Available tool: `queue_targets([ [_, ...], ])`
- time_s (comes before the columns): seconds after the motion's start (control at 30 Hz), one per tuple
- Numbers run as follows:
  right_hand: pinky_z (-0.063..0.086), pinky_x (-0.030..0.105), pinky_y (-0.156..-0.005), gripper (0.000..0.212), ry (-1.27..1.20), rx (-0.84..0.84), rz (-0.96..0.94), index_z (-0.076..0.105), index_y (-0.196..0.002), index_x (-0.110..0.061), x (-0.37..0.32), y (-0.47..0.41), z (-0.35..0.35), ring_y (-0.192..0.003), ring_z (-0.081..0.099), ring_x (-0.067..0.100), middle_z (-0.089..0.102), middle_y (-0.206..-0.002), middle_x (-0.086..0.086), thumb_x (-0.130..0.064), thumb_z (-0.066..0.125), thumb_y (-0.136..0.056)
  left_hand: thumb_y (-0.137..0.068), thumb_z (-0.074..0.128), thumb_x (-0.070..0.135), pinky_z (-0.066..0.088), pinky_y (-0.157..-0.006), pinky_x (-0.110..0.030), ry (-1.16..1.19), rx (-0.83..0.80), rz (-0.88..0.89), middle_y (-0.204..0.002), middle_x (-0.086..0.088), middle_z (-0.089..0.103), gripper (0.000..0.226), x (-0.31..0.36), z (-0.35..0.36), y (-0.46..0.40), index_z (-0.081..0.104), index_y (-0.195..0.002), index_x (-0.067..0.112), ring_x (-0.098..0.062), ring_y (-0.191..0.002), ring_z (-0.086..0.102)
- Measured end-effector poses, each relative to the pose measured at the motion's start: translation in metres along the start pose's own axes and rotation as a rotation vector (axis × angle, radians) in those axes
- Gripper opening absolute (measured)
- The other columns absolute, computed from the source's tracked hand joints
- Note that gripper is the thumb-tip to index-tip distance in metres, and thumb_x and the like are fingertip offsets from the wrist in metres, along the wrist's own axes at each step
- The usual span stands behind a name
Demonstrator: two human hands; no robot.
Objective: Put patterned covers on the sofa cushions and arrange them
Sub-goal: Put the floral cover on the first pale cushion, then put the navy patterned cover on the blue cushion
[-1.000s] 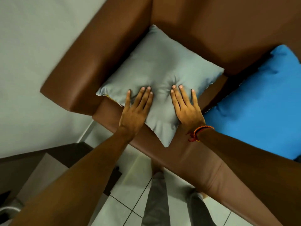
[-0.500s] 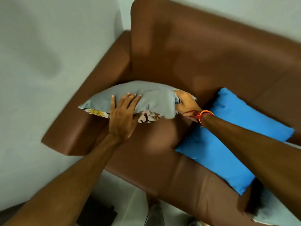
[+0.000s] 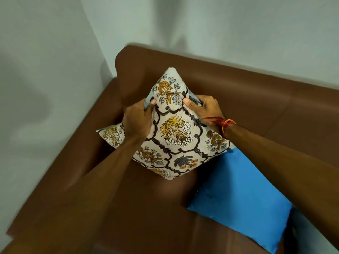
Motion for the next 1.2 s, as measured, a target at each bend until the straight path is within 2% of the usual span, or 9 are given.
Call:
queue_targets([
  [0.1,0.035,0.022,-0.052,0.050,0.027,0.032,0.005,0.069,-0.083,0.002,0.012,-0.009,0.005,-0.056,0.045,0.014,0.056,-0.066,0.001,-0.046,0.064,-0.098,-0.108,0.053,0.043,0.036,-0.051,-0.022,0.058,0.006,-0.057,-0.063,0.012,0.058,0.046,-0.013,0.013,-0.006,0.072,-0.087,0.007,-0.006,-0.055,0.054],
  [0.23,0.038,0.020,-0.055,0.047,0.077,0.039,0.021,0.065,-0.083,-0.014,0.024,-0.013,0.011,-0.058,0.047,0.010,0.056,-0.069,-0.005,-0.057,0.056,-0.099,-0.112,0.043,0.041,0.051,-0.065,-0.037,0.043,0.005,-0.087,-0.074,0.000,0.068,0.050,-0.024,0.019,-0.013,0.071,-0.090,0.006,-0.028,-0.073,0.068],
  [0.33,0.048,0.030,-0.067,0.044,0.089,0.004,0.042,0.061,-0.111,-0.020,0.033,-0.002,0.011,-0.074,0.061,0.012,0.066,-0.087,-0.005,-0.061,0.049,-0.100,-0.113,0.040,0.035,0.052,-0.071,-0.042,0.088,0.036,-0.096,-0.073,-0.001,0.064,0.045,-0.023,0.015,-0.014,0.062,-0.084,0.009,-0.032,-0.076,0.065],
  [0.4,0.056,0.033,-0.070,0.046,0.080,-0.035,0.057,0.054,-0.128,-0.024,0.043,0.010,0.005,-0.089,0.070,0.023,0.071,-0.108,0.001,-0.061,0.047,-0.101,-0.113,0.040,0.034,0.054,-0.086,-0.049,0.089,0.039,-0.071,-0.100,-0.011,0.073,0.041,-0.016,0.014,-0.009,0.068,-0.107,0.004,-0.032,-0.098,0.067],
  [0.5,0.051,0.046,-0.107,0.056,0.117,-0.121,0.084,0.039,-0.150,-0.029,0.068,0.035,-0.012,-0.127,0.062,0.027,0.060,-0.146,0.004,-0.058,0.048,-0.102,-0.111,0.045,0.035,0.046,-0.110,-0.047,0.039,-0.017,-0.028,-0.137,-0.012,0.064,0.045,0.004,0.023,0.013,0.054,-0.146,0.007,-0.028,-0.131,0.056],
  [0.67,0.038,0.052,-0.118,0.067,0.438,-0.262,0.085,0.028,-0.160,-0.026,0.125,0.094,-0.057,-0.139,0.049,0.034,0.048,-0.157,0.009,-0.051,0.051,-0.102,-0.108,0.050,0.037,0.028,-0.125,-0.057,-0.269,-0.051,0.116,-0.168,-0.017,0.028,0.064,0.042,0.049,0.074,0.029,-0.162,0.011,-0.034,-0.157,0.025],
  [0.9,0.033,0.052,-0.122,0.084,1.055,-0.483,-0.072,0.020,-0.164,-0.029,0.220,0.210,-0.125,-0.157,0.026,0.032,0.013,-0.174,0.005,-0.031,0.065,-0.093,-0.105,0.053,0.040,0.019,-0.126,-0.064,-0.439,-0.509,0.626,-0.174,-0.008,0.018,0.073,0.112,0.163,0.241,0.022,-0.165,0.014,-0.025,-0.161,0.017],
  [1.03,0.028,0.061,-0.123,0.103,1.304,-0.396,-0.302,0.013,-0.165,-0.030,0.258,0.280,-0.152,-0.159,0.019,0.036,0.008,-0.175,0.004,-0.001,0.052,-0.074,-0.095,0.065,0.045,0.022,-0.126,-0.063,-0.520,-0.702,0.744,-0.173,-0.010,0.021,0.087,0.127,0.220,0.339,0.026,-0.164,0.009,-0.025,-0.160,0.020],
  [1.2,0.043,0.054,-0.116,0.061,1.452,-0.227,-0.697,0.022,-0.164,-0.015,0.295,0.344,-0.135,-0.154,0.032,0.032,0.025,-0.171,0.003,-0.005,0.041,-0.106,-0.076,0.079,0.043,0.034,-0.119,-0.066,-0.688,-0.664,0.703,-0.166,-0.020,0.033,0.102,0.121,0.257,0.401,0.036,-0.159,0.002,-0.032,-0.156,0.030],
])
Point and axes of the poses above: each hand's wrist, its own y-axis away from the middle knuckle, its own z-axis out of the palm, x = y × z, the point moved 7 cm from there along -y, towards the middle knuckle
